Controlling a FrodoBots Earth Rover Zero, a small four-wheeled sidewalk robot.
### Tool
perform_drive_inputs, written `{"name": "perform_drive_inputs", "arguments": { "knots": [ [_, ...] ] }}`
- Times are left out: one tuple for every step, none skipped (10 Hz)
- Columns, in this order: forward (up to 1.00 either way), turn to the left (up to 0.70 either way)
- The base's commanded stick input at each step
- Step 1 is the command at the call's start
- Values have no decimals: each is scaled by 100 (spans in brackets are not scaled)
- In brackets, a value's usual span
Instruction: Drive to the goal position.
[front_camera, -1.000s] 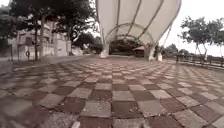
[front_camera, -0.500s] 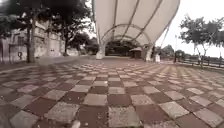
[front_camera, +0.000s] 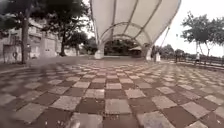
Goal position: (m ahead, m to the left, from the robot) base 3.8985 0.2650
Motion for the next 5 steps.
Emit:
{"name": "perform_drive_inputs", "arguments": {
  "knots": [
    [100, 0],
    [100, 0],
    [100, 0],
    [100, 0],
    [100, 0]
  ]
}}
